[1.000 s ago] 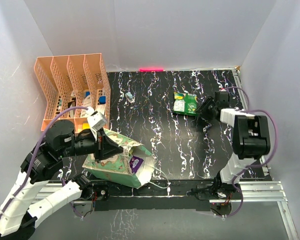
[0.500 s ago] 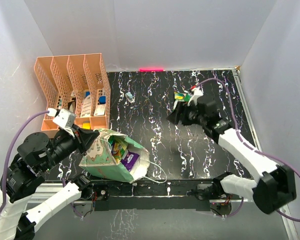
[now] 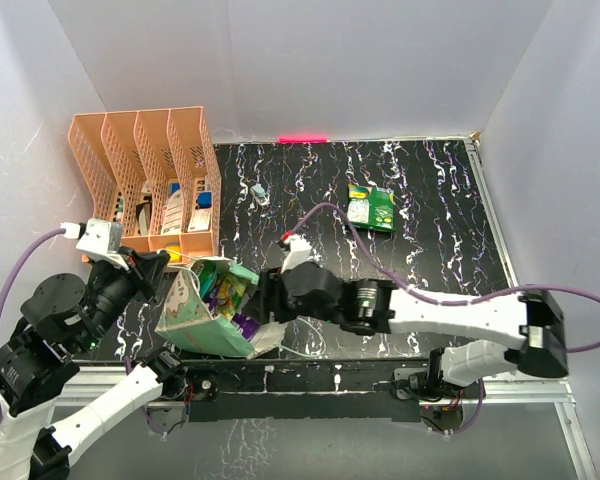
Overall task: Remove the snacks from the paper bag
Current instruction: Take out the snack from the paper bag.
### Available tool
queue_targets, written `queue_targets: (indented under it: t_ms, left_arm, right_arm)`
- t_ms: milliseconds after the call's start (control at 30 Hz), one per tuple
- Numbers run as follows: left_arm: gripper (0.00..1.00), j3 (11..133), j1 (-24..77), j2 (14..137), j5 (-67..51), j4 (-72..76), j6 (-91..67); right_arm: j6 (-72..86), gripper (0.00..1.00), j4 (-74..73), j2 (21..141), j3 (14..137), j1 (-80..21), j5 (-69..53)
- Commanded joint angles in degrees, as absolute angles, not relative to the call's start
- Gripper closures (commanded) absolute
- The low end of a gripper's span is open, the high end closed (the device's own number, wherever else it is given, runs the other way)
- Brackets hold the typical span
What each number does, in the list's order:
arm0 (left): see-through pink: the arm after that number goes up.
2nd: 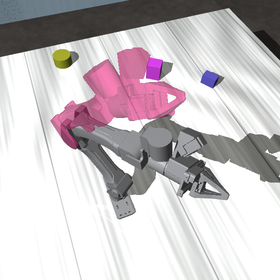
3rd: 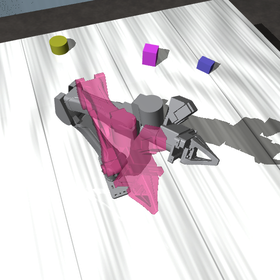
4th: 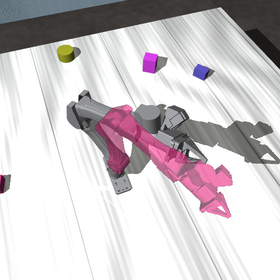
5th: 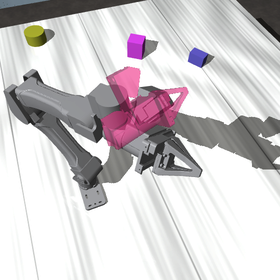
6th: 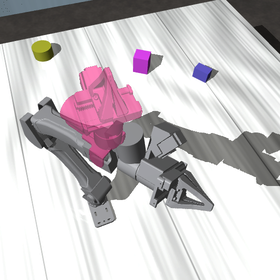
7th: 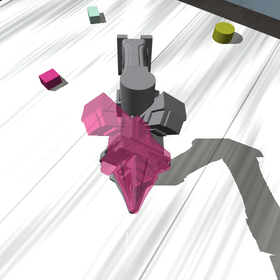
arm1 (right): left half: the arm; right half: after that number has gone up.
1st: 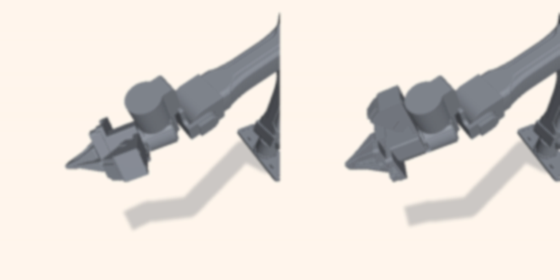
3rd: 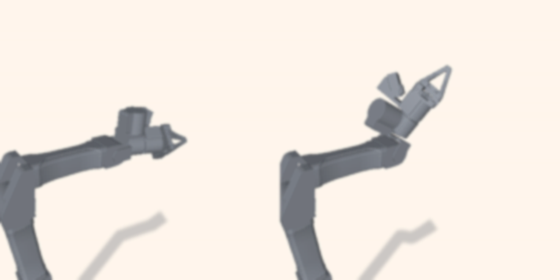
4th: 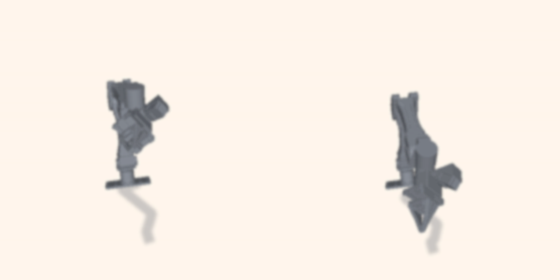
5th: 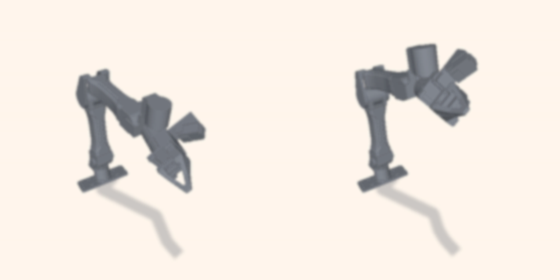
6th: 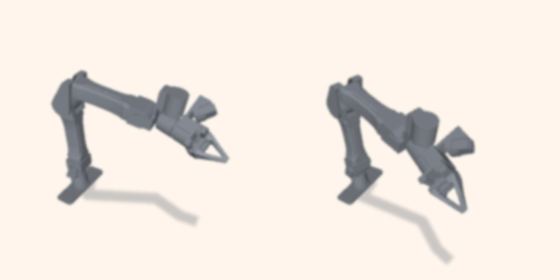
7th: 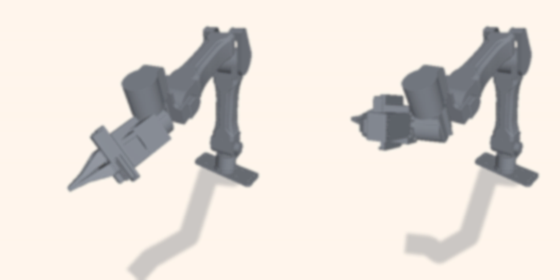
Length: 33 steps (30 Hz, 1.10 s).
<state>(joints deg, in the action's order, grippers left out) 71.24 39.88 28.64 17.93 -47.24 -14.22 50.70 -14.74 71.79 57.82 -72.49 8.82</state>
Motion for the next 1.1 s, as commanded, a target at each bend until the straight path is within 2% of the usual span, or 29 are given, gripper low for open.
queue_targets:
  t_ms: [0, 167, 667, 1067]
  left_arm:
    - [1.00, 72.42, 39.93, 27.05, 21.97, -46.99, -15.09]
    - [1.00, 72.33, 39.95, 26.29, 22.07, -47.29, -15.38]
    - [1.00, 72.58, 39.90, 25.57, 20.71, -47.92, -15.46]
    - [1.00, 72.51, 39.92, 24.99, 20.28, -47.29, -15.82]
  right_arm:
    - [57.87, 0.47, -19.17, 78.79, 66.97, -76.50, 24.66]
    - [63.91, 0.52, -24.64, 85.54, 72.46, -78.07, 32.07]
    - [67.52, 0.54, -26.12, 99.56, 82.61, -79.10, 42.12]
    - [80.85, 0.54, -32.96, 107.71, 87.61, -79.01, 46.22]
